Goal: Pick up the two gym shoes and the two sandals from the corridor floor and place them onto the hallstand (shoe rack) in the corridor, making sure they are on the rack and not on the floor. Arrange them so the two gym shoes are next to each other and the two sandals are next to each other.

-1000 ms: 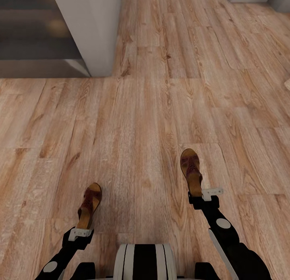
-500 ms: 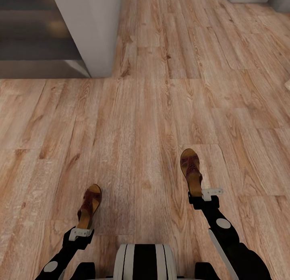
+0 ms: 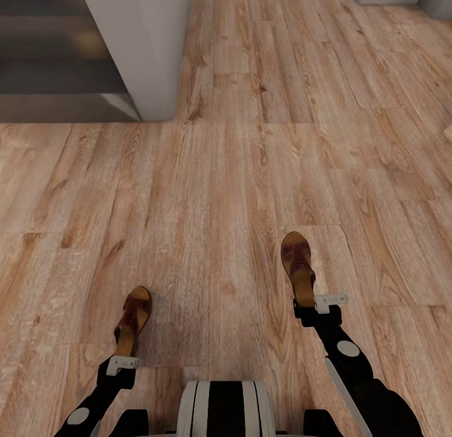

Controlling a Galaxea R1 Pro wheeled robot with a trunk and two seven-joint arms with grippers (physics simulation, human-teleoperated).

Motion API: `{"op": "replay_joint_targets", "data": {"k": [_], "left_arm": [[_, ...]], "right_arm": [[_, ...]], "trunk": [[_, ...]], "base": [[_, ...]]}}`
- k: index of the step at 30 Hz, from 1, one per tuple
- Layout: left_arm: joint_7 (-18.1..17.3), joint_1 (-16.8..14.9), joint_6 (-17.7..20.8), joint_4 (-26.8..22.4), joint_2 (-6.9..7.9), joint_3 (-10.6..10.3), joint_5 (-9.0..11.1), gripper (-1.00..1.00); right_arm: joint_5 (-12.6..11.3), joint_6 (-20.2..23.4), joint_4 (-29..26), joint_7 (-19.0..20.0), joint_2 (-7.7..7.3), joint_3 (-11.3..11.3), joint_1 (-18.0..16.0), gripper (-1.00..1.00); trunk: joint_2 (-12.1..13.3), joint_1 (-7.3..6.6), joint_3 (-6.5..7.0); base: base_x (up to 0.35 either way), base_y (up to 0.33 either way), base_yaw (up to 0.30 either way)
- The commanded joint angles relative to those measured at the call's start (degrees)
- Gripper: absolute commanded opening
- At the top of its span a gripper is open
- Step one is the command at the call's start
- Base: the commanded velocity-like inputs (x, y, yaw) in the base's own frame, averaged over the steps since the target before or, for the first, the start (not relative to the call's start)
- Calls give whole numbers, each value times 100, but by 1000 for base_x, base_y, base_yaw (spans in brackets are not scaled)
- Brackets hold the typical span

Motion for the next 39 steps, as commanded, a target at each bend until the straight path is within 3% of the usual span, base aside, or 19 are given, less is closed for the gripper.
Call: {"op": "replay_joint_targets", "data": {"k": [1,12,21,24,27,39], "left_arm": [[-30,-3,-26,1,-5,49,-86,-100],[-39,3,-34,-12,-8,62,-79,-100],[-39,-3,-4,-25,-12,84,-76,-100],[-38,-2,-7,-25,-13,84,-76,-100],[-38,-2,-8,-36,-13,83,-76,-100],[-21,-3,-13,-2,-19,91,-71,-100]], "right_arm": [[-65,22,-7,-63,-7,20,-3,-100],[-65,22,-7,-63,-15,20,-2,-100],[-53,22,-72,-63,-62,2,-2,-100],[-48,22,-71,-63,-84,-210,-2,-100],[-51,22,-74,-63,-86,-271,-2,-100],[-56,25,-93,-63,-52,-296,-3,-100]], "trunk": [[-1,-1,-3],[-1,-1,-3],[11,-24,197],[15,-32,263],[19,-40,330],[35,-70,612]], "base": [[0,0,0],[0,0,0],[0,0,0],[0,0,0],[0,0,0],[0,0,0]]}}
